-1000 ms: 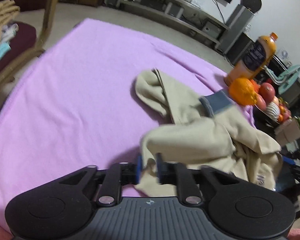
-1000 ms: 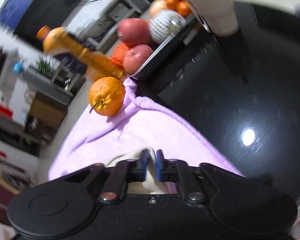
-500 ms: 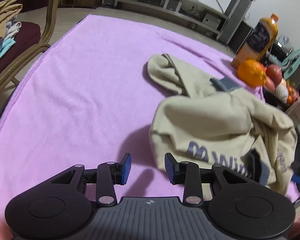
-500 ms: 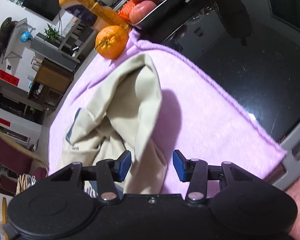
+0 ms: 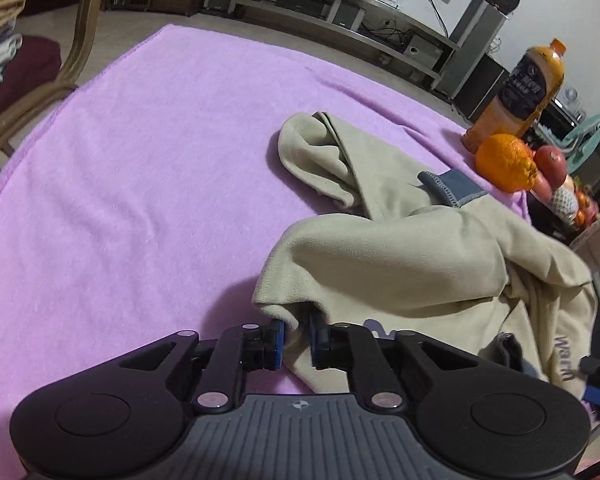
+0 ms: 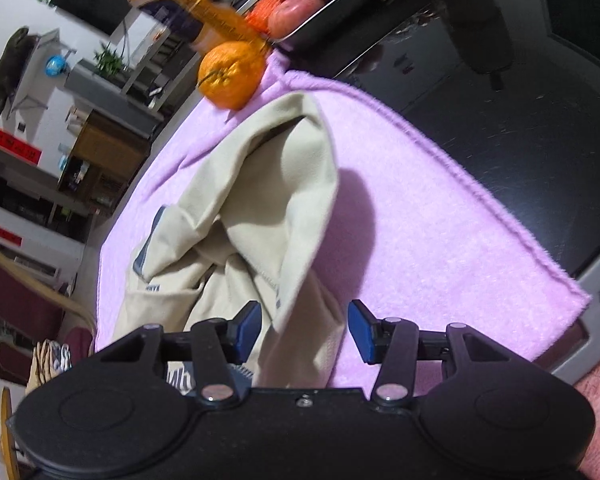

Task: Fold clothes

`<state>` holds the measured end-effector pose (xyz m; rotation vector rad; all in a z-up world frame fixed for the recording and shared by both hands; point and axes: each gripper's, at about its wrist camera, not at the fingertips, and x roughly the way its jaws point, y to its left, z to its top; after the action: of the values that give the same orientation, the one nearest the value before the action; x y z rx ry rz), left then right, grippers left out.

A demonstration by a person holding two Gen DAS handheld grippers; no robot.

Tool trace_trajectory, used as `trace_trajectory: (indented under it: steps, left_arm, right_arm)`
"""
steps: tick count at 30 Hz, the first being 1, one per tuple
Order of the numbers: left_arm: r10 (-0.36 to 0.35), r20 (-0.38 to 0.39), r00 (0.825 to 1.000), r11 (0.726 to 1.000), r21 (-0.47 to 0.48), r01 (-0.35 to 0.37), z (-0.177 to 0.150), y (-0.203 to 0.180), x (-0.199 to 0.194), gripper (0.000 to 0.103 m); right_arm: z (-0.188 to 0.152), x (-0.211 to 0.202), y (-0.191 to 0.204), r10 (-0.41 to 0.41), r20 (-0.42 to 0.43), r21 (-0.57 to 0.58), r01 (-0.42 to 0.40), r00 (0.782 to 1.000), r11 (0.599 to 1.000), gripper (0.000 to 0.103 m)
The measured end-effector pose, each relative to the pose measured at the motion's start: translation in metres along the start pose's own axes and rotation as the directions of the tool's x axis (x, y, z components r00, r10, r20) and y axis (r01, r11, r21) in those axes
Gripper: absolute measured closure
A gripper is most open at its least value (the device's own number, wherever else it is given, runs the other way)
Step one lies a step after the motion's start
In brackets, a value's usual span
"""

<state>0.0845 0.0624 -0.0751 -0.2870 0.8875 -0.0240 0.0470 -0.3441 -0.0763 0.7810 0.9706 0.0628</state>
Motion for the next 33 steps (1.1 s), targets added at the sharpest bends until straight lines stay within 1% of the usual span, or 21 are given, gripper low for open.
trace_trajectory:
  steps: [2,3,5,6,7,8,9,10,11,13,15,17,19,21,24,27,28,30,33]
  left_arm:
    - [0.035,0.014,0.999,0.999,0.038,-0.035,-0.001,-0.004,0.000,0.077]
    - [0.035,0.022,0.999,0.998,0.048,-0.036,-0.001,-0.005,-0.001,0.074]
    - [0.029,0.036,0.999,0.997,0.064,-0.031,0.000,-0.006,-0.003,0.073]
    - [0.025,0.041,0.999,0.997,0.071,-0.028,0.000,-0.008,-0.002,0.076]
    - [0.026,0.041,0.999,0.997,0.074,-0.029,-0.001,-0.009,-0.002,0.079]
    - [0.027,0.042,0.999,0.997,0.076,-0.030,-0.001,-0.010,-0.001,0.093]
    - [0.028,0.043,0.999,0.996,0.079,-0.031,-0.002,-0.011,0.000,0.102]
    - [0.030,0.045,0.999,0.997,0.073,-0.033,-0.002,-0.011,-0.002,0.102]
    - [0.033,0.048,0.998,0.997,0.067,-0.036,-0.002,-0.011,-0.004,0.102]
    - [0.017,0.039,0.999,0.999,0.034,-0.018,-0.002,-0.008,-0.011,0.102]
    - [-0.023,0.021,1.000,1.000,-0.008,0.024,-0.003,-0.002,-0.020,0.102]
    - [-0.055,0.003,0.998,0.998,-0.020,0.055,-0.006,0.000,-0.024,0.100]
    - [-0.062,-0.001,0.998,0.998,-0.006,0.062,-0.007,0.000,-0.023,0.097]
    - [-0.042,0.011,0.999,0.999,0.015,0.042,-0.006,-0.001,-0.019,0.092]
    - [-0.006,0.002,1.000,0.999,0.043,0.006,-0.004,-0.003,-0.009,0.091]
    - [0.061,-0.032,0.998,0.992,0.108,-0.057,-0.008,-0.006,-0.005,0.091]
    - [0.065,-0.033,0.997,0.991,0.121,-0.061,-0.009,-0.006,-0.005,0.091]
    - [0.057,-0.029,0.998,0.993,0.106,-0.054,-0.010,-0.002,-0.004,0.091]
    - [0.001,-0.019,1.000,1.000,0.012,-0.001,-0.004,0.008,0.001,0.092]
  right_arm:
    - [-0.001,-0.002,0.002,-0.003,0.005,-0.019,0.003,1.000,1.000,0.056]
    - [-0.003,-0.001,0.006,0.006,-0.003,-0.043,-0.007,1.000,0.999,0.056]
    - [-0.008,0.004,0.016,0.026,-0.023,-0.090,-0.028,0.999,0.996,0.055]
    - [-0.010,0.008,0.021,0.023,-0.031,-0.113,-0.026,0.999,0.993,0.052]
    - [-0.011,0.013,0.026,0.003,-0.033,-0.134,-0.008,0.999,0.991,0.051]
    - [-0.011,0.018,0.030,-0.020,-0.031,-0.148,0.015,0.999,0.989,0.051]
    - [-0.011,0.022,0.033,-0.040,-0.018,-0.152,0.037,0.999,0.988,0.060]
    - [-0.012,0.021,0.034,-0.057,0.007,-0.153,0.058,0.998,0.986,0.073]
    - [-0.012,0.018,0.034,-0.072,0.036,-0.157,0.077,0.997,0.985,0.100]
    - [-0.012,0.004,0.029,-0.109,0.104,-0.135,0.122,0.989,0.983,0.101]
    - [-0.009,-0.010,0.016,-0.121,0.134,-0.075,0.132,0.983,0.988,0.101]
    - [-0.004,-0.015,-0.002,-0.100,0.114,0.001,0.101,0.988,0.995,0.101]
    - [-0.002,-0.011,-0.014,-0.077,0.077,0.054,0.073,0.994,0.996,0.099]
    - [-0.002,-0.009,-0.014,-0.071,0.065,0.060,0.067,0.995,0.996,0.097]
    - [-0.002,-0.006,-0.010,-0.064,0.056,0.044,0.062,0.996,0.997,0.096]
    - [-0.002,-0.006,-0.008,-0.060,0.048,0.037,0.059,0.997,0.998,0.096]
    - [-0.002,-0.006,-0.009,-0.058,0.046,0.042,0.056,0.997,0.998,0.096]
    - [-0.002,-0.005,-0.010,-0.054,0.041,0.056,0.051,0.998,0.997,0.096]
    - [-0.002,-0.004,-0.008,-0.047,0.039,0.051,0.045,0.998,0.998,0.095]
